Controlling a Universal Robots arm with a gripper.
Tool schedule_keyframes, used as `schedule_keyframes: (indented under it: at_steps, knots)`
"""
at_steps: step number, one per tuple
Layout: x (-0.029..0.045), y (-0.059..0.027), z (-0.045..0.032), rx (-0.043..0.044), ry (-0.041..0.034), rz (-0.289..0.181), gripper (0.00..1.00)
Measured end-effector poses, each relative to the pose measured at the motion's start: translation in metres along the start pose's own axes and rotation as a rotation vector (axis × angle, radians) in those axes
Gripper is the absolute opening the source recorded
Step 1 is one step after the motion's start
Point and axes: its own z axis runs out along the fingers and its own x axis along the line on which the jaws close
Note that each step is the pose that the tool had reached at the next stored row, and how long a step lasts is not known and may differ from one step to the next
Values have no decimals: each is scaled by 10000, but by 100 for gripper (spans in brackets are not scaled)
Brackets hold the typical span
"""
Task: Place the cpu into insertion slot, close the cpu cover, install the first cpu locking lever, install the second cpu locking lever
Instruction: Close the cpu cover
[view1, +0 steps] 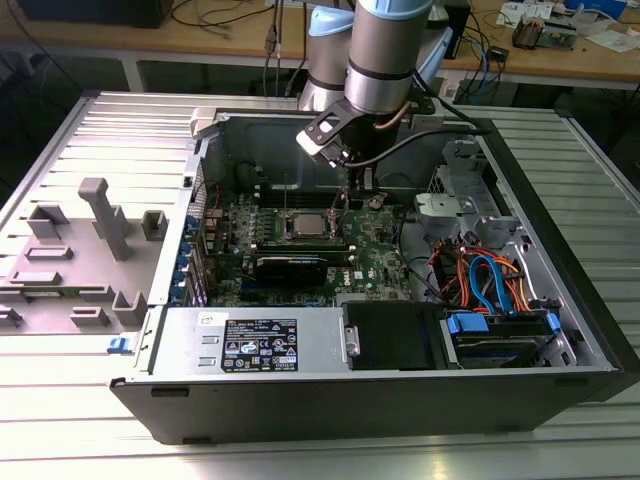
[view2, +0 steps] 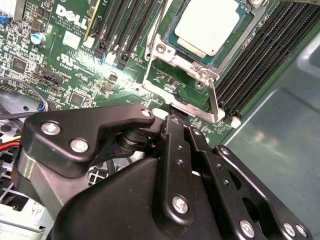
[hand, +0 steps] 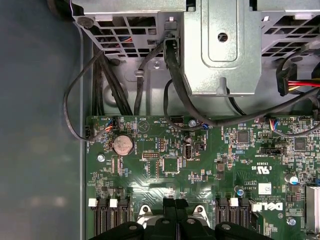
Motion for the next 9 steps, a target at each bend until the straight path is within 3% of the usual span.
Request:
schedule_keyframes:
  at_steps: [9]
  knots:
    - [0, -78, 2, 0, 0, 0, 11]
